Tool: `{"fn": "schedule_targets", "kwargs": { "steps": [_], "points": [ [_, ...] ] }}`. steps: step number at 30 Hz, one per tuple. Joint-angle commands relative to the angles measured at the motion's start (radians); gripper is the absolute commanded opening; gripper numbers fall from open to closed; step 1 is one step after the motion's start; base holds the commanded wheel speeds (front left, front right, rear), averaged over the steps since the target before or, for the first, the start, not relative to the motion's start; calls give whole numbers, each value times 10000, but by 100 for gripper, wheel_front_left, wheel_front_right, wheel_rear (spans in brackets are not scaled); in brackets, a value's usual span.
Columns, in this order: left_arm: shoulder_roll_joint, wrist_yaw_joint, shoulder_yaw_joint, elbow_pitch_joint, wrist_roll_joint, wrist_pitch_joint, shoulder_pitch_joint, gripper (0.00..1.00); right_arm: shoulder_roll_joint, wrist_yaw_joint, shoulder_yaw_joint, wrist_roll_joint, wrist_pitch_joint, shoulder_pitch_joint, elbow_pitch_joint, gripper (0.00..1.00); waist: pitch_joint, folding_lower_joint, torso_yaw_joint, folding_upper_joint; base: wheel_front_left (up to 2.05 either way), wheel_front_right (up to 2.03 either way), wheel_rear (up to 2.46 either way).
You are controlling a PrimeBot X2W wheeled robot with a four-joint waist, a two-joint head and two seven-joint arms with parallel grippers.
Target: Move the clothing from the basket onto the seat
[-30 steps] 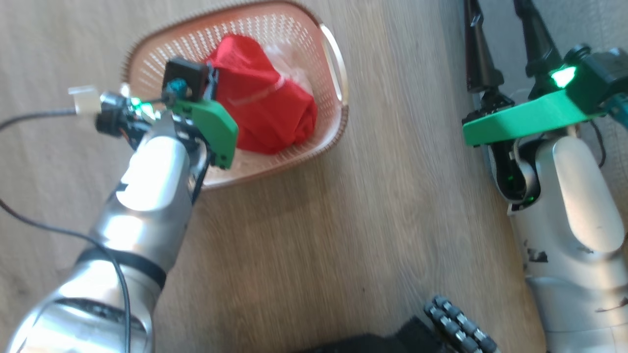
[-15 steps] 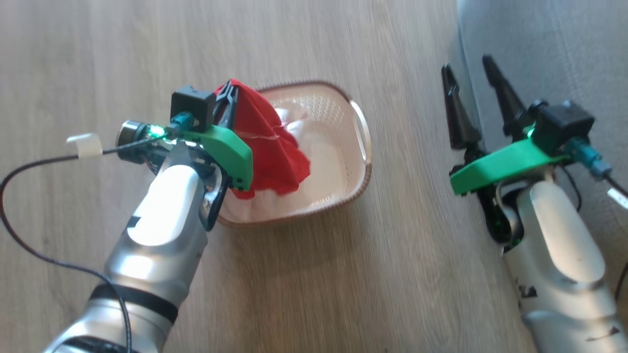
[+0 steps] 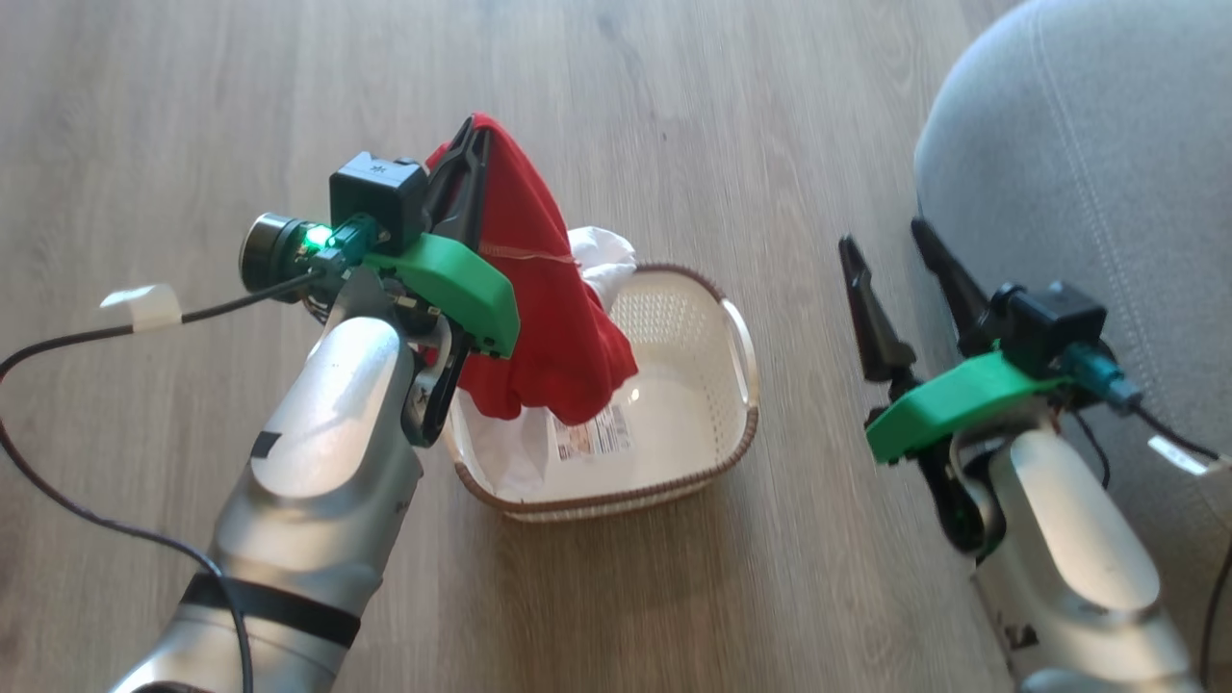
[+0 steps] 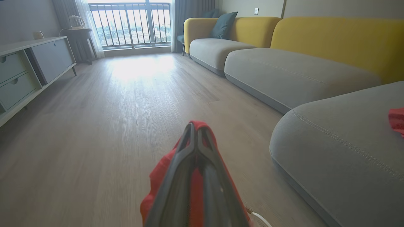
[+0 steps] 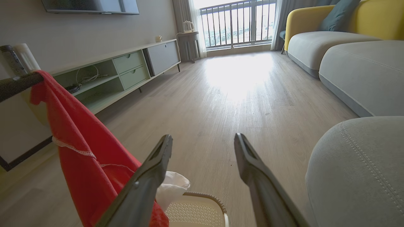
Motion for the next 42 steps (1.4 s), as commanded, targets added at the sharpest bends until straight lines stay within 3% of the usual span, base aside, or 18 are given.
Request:
{"fn": "schedule_targets", "kwargs": {
  "steps": [1, 17, 32, 35, 42],
  "points": [
    [164, -79, 320, -562, 58, -124, -224, 0, 31, -2, 237, 67, -65, 114, -178, 100, -402, 1, 160, -1, 0, 0, 0],
    [164, -149, -171, -2214, -104, -124, -235, 0, 155, -2, 364, 124, -65, 1032, 128, 100, -1595, 1, 374, -1, 0, 0, 0],
    [164, -82, -298, -2807, -66, -124, -309, 0, 206, -2, 430, 96, -65, 1155, 142, 100, -1562, 1, 419, -1, 0, 0, 0],
    [164, -55, -344, -2902, -68, -124, -337, 0, 214, -2, 685, 106, -65, 1010, -37, 100, -1508, 1, 433, -1, 0, 0, 0],
    [164, 1, -548, -3074, -154, -124, -389, 0, 146, -2, 2315, 553, -65, 203, -676, 100, -1388, 1, 488, -1, 0, 0, 0]
  ]
}}
